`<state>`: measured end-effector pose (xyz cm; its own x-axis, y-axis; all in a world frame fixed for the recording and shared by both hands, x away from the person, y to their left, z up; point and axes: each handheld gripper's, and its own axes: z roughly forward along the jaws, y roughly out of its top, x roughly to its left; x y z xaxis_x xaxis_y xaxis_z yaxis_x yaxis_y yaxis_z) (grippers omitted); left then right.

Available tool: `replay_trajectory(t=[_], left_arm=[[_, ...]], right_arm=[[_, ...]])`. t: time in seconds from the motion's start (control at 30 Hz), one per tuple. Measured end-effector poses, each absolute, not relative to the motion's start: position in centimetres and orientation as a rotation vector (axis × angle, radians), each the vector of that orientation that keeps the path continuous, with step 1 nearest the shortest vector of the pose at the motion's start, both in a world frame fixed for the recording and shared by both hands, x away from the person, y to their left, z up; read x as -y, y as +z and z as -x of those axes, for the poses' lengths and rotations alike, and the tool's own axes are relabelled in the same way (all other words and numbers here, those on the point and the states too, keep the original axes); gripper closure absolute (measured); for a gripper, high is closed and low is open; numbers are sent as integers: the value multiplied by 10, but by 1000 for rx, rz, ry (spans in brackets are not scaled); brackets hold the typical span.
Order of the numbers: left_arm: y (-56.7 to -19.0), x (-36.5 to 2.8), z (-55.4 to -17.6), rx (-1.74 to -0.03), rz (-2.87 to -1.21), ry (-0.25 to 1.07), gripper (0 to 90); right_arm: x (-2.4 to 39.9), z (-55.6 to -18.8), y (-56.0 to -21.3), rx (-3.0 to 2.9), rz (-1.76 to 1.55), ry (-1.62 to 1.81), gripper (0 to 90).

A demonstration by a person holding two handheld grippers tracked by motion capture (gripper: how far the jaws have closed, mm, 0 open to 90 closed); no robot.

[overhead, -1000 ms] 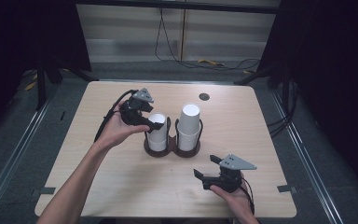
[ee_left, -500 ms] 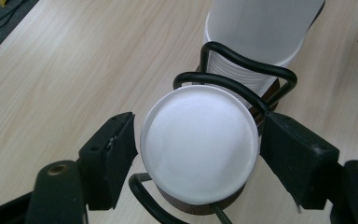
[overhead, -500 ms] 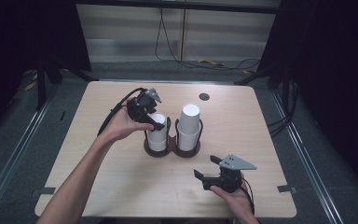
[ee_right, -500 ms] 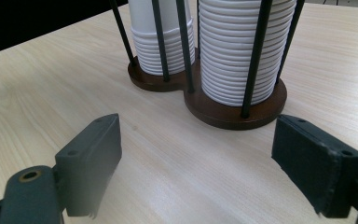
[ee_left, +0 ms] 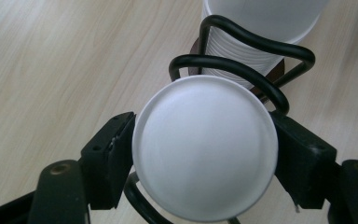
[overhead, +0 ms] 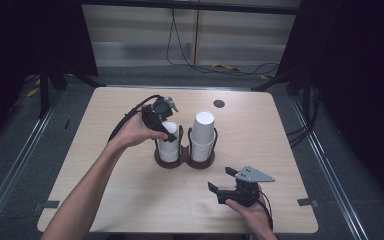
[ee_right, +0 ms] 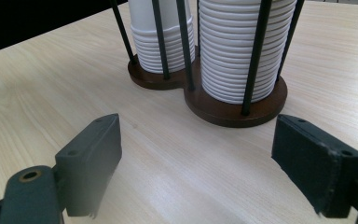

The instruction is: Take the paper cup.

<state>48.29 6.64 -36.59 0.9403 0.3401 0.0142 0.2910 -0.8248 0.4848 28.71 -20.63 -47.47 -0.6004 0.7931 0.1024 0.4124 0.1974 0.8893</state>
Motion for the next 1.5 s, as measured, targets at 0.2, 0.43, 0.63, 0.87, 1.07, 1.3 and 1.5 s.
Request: replay_trajectory(t=[0.2,0.43,0.63,0.87,1.07,1.3,1.5], left_arm=[[-369,-62,-483,-450,-2624,124,296],[-372,-61,-484,-454,-2677,118,285],[-373,-62,-483,-464,-2687,98,298],[-371,-64,-485,-471,-2667,86,297],[-371,-64,-485,-470,-2662,83,304],[-367,-68,-487,-503,-2629,66,315],[-360,-75,-486,-503,-2597,67,319]], right_arm=[[207,-287,-475,-2103,-1128,1370,157],[207,-287,-475,-2105,-1128,1367,158],[207,-287,-475,-2103,-1132,1361,160],[206,-287,-475,-2106,-1128,1356,160],[206,-287,-475,-2105,-1130,1354,161],[206,-287,-475,-2105,-1135,1352,161],[206,-287,-476,-2105,-1134,1351,161]])
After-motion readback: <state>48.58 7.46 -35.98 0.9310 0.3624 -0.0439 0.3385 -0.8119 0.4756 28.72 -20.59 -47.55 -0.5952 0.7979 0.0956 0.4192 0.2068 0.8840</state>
